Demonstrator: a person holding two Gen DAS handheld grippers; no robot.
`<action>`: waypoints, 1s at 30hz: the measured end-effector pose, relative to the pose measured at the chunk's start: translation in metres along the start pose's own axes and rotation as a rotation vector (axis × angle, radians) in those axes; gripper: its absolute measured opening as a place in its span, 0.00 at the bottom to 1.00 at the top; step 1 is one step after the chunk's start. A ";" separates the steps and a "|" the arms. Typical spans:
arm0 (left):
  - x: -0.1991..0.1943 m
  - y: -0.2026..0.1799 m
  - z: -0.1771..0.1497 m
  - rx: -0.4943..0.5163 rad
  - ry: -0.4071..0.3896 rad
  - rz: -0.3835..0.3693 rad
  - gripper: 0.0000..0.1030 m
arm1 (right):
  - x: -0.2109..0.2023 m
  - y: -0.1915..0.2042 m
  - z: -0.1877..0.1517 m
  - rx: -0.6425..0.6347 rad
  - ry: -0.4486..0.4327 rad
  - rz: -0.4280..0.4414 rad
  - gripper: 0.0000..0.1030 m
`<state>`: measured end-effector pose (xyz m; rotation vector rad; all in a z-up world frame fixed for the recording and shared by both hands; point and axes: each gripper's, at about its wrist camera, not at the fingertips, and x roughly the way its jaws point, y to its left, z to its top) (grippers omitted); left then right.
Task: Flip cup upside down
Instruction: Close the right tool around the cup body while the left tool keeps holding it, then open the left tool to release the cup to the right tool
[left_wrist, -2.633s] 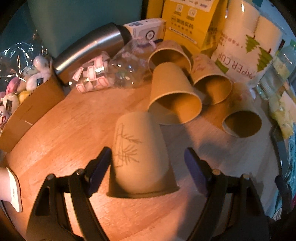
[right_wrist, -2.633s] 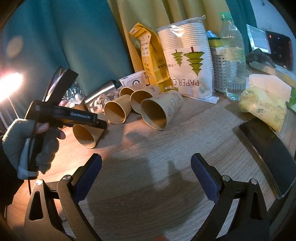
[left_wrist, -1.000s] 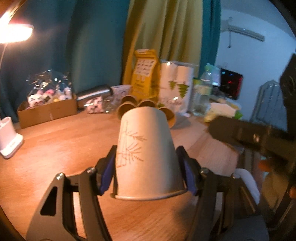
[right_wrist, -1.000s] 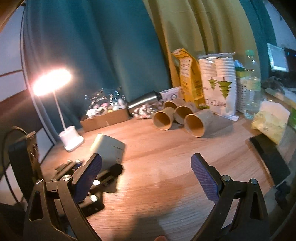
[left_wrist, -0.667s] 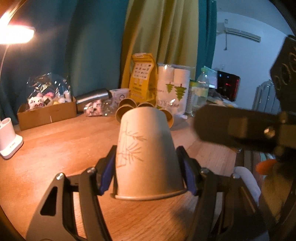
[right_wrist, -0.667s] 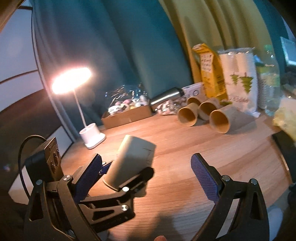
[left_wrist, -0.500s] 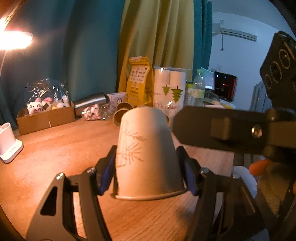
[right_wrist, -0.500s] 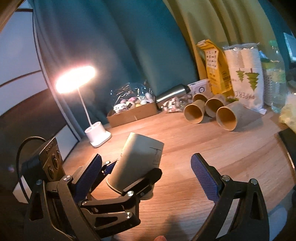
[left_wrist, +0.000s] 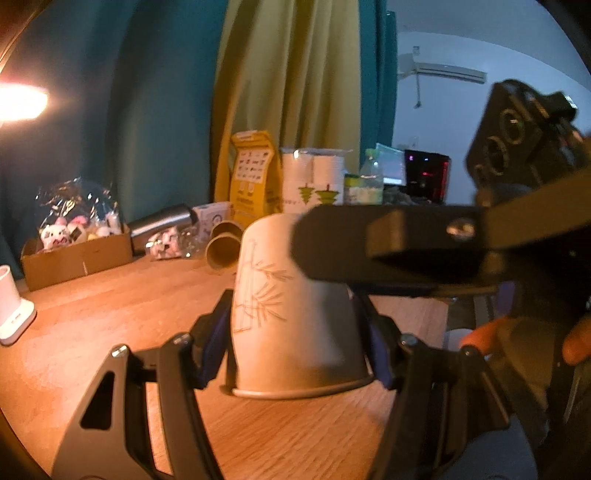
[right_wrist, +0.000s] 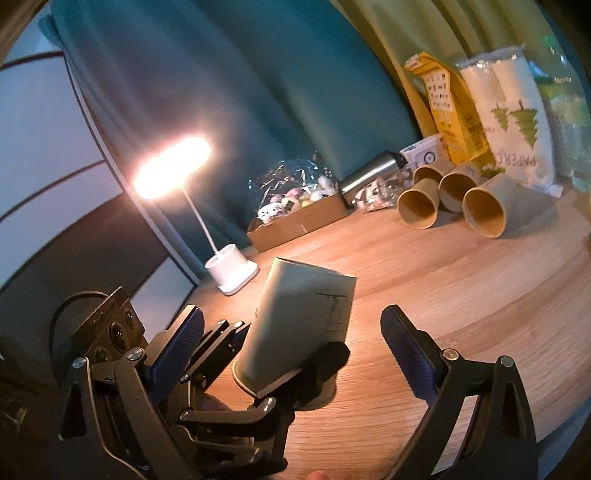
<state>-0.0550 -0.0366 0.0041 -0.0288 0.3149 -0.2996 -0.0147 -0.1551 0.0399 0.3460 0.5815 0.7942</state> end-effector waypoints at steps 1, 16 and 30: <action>-0.001 -0.002 0.000 0.011 -0.006 -0.005 0.62 | 0.000 0.000 0.000 0.005 0.001 0.007 0.95; -0.010 -0.013 0.000 0.073 -0.044 -0.032 0.62 | 0.009 -0.013 0.003 0.087 0.025 0.101 0.70; -0.009 -0.012 0.000 0.069 -0.041 -0.013 0.64 | 0.011 -0.014 0.003 0.075 0.031 0.079 0.61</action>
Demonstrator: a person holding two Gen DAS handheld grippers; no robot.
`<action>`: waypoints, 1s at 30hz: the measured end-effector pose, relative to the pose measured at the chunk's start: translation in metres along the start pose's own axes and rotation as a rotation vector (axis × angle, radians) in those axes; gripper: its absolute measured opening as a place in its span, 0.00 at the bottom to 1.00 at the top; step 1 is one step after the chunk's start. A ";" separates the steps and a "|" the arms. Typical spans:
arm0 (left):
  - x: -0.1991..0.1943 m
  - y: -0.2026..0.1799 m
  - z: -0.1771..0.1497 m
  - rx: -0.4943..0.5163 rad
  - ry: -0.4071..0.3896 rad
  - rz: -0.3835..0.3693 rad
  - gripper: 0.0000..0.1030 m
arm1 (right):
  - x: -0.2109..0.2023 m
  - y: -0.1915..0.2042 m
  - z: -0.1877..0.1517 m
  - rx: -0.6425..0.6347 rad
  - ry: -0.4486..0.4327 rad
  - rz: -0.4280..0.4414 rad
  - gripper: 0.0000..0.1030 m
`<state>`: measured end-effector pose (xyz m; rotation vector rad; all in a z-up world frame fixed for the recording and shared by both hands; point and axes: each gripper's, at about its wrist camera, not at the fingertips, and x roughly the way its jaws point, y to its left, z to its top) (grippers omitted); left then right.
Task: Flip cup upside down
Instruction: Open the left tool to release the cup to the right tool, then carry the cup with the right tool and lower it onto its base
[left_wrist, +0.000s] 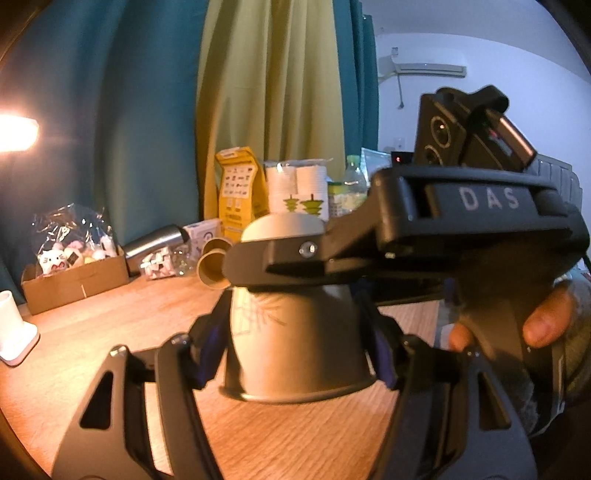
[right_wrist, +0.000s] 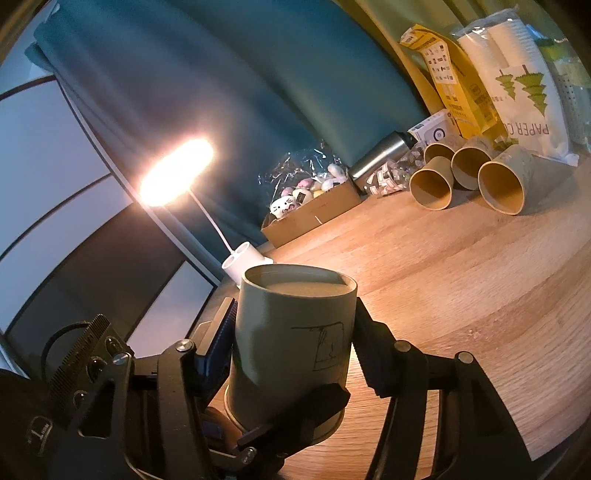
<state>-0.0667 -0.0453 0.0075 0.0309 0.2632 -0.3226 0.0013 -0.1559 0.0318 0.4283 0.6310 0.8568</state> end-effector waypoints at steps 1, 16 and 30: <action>0.000 0.000 0.000 -0.001 0.002 0.001 0.65 | 0.000 0.001 0.000 -0.006 0.000 -0.006 0.60; -0.002 0.013 -0.003 -0.044 0.034 0.043 0.85 | -0.003 0.012 0.006 -0.157 -0.107 -0.228 0.60; 0.000 0.030 -0.006 -0.093 0.082 0.100 0.85 | -0.006 0.005 0.004 -0.261 -0.242 -0.440 0.60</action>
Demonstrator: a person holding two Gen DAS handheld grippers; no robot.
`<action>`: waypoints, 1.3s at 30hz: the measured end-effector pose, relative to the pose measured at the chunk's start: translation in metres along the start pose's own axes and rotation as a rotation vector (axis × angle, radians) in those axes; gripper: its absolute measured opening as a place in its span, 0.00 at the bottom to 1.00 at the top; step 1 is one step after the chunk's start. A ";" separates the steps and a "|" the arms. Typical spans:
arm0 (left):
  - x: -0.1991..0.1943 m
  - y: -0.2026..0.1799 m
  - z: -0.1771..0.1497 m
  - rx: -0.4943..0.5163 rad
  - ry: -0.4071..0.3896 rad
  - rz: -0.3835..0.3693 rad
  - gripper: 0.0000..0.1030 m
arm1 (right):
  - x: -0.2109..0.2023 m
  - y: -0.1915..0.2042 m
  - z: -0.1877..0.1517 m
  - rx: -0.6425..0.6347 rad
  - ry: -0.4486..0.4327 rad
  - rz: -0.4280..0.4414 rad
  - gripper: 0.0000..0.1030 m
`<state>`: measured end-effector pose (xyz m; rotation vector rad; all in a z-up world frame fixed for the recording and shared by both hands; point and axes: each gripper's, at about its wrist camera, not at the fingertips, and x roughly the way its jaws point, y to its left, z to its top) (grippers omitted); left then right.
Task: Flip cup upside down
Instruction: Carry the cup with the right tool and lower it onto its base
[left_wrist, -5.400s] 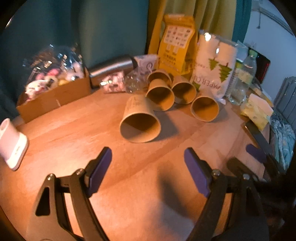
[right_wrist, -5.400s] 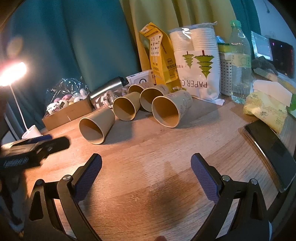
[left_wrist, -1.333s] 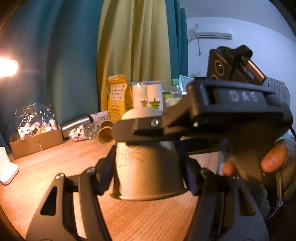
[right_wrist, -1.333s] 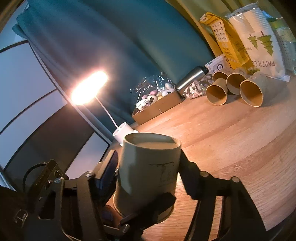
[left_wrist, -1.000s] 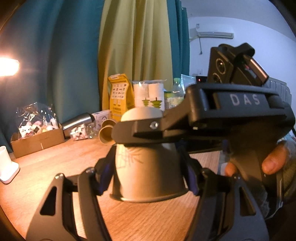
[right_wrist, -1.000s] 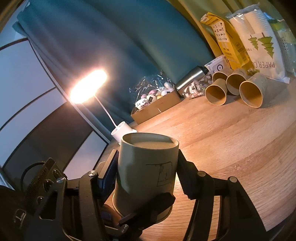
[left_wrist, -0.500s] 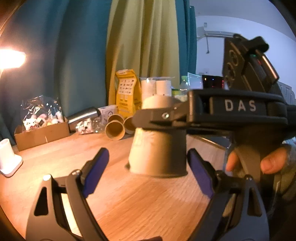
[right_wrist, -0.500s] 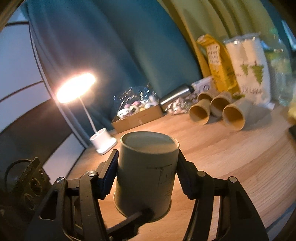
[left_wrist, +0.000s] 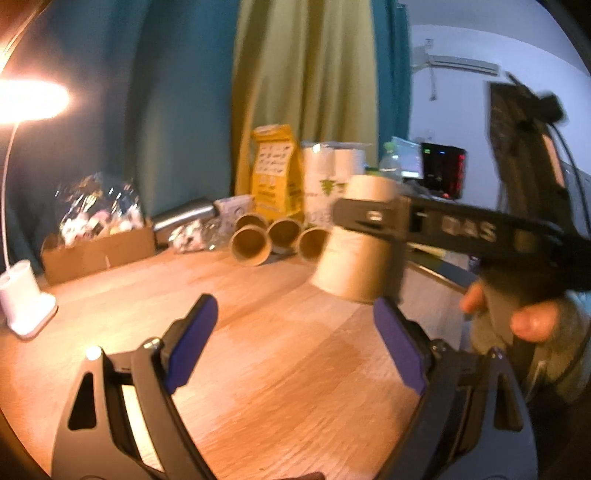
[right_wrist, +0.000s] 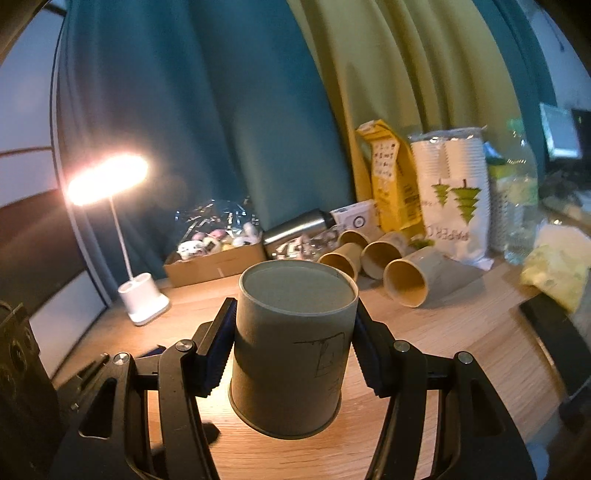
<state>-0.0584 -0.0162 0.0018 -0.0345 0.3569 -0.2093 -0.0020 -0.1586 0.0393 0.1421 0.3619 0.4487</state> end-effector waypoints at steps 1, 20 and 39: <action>0.002 0.004 0.000 -0.017 0.006 0.011 0.85 | 0.001 -0.001 -0.002 -0.005 -0.004 -0.003 0.60; 0.016 0.038 0.000 -0.130 0.058 0.171 0.85 | 0.040 -0.006 -0.038 -0.134 0.079 -0.134 0.60; 0.018 0.039 -0.002 -0.136 0.070 0.199 0.85 | 0.053 -0.002 -0.044 -0.165 0.117 -0.169 0.60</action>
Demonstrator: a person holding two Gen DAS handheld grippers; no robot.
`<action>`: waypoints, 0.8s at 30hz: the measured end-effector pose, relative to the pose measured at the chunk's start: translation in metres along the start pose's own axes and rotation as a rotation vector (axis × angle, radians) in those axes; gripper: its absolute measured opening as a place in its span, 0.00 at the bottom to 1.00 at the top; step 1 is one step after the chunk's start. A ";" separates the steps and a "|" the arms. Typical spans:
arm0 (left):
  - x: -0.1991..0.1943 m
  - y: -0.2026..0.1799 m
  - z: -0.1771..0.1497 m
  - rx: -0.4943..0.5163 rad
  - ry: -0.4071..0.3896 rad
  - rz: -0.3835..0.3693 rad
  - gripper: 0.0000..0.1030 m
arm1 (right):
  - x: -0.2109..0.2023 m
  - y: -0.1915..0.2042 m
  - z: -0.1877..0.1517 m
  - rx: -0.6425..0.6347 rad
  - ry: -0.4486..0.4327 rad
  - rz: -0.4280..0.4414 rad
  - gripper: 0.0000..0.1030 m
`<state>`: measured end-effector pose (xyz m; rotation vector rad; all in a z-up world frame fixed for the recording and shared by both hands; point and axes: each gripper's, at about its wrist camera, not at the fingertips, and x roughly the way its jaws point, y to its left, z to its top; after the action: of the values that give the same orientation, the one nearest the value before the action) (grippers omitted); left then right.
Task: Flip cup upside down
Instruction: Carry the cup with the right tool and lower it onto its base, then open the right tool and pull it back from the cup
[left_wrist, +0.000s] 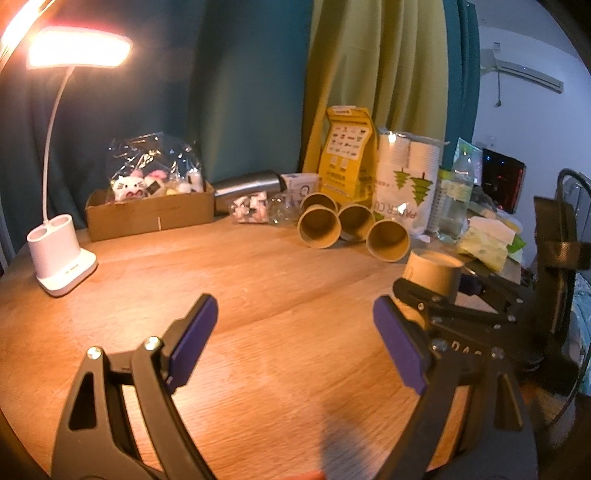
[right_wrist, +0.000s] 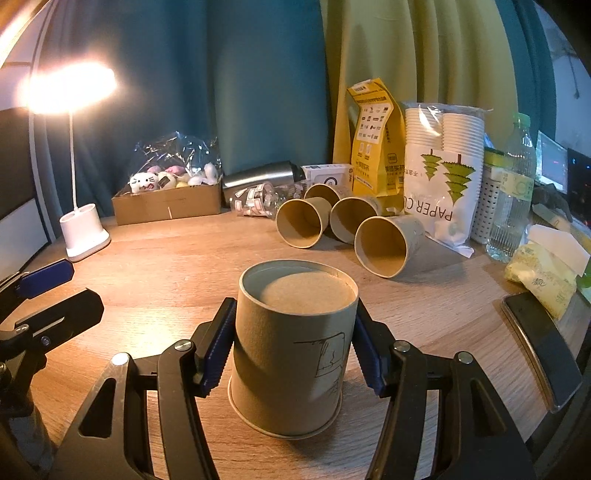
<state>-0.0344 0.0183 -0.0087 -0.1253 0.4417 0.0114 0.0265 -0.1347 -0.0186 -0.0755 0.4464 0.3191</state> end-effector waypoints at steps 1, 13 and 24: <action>0.000 0.000 0.000 0.000 -0.001 0.000 0.85 | 0.000 0.000 0.000 -0.001 -0.001 0.000 0.60; 0.000 -0.001 0.000 0.010 -0.005 0.001 0.85 | 0.001 -0.002 0.000 0.000 0.006 0.008 0.61; 0.000 -0.001 0.000 0.010 -0.006 0.002 0.85 | 0.002 -0.004 -0.001 0.008 0.012 0.007 0.62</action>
<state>-0.0344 0.0169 -0.0088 -0.1153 0.4360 0.0113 0.0287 -0.1377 -0.0205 -0.0684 0.4596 0.3238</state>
